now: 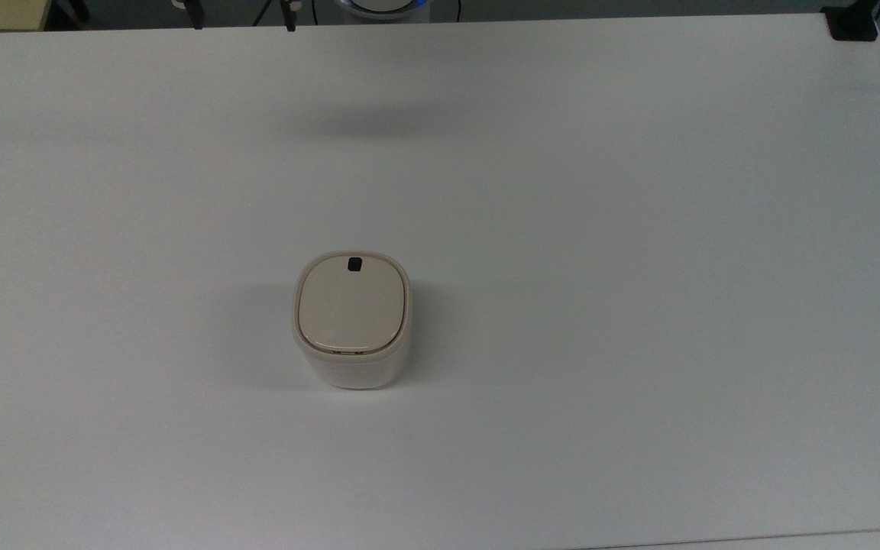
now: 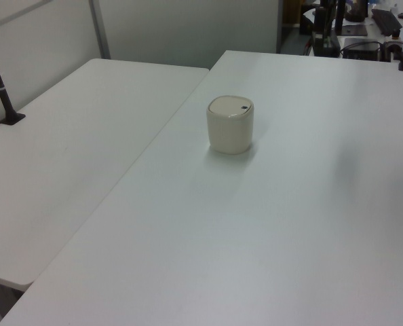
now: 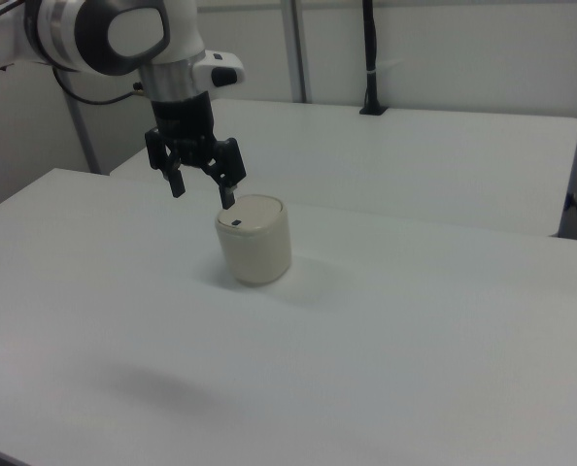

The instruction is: Close the trash bin

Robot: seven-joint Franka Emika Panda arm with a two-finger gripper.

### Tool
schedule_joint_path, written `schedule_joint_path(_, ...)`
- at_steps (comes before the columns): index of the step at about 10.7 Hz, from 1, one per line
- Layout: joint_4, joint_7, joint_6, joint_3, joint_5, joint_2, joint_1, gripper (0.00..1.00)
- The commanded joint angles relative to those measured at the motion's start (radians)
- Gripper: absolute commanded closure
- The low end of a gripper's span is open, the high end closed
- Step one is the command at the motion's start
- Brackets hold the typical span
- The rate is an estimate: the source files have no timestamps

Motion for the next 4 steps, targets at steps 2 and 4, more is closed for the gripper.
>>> schedule_joint_path(2, -0.029, -0.033, -0.007, 0.019, -0.014, -0.027, -0.024, 0.00)
schedule_joint_path(4, -0.027, -0.035, -0.001, 0.014, -0.014, -0.026, -0.024, 0.00)
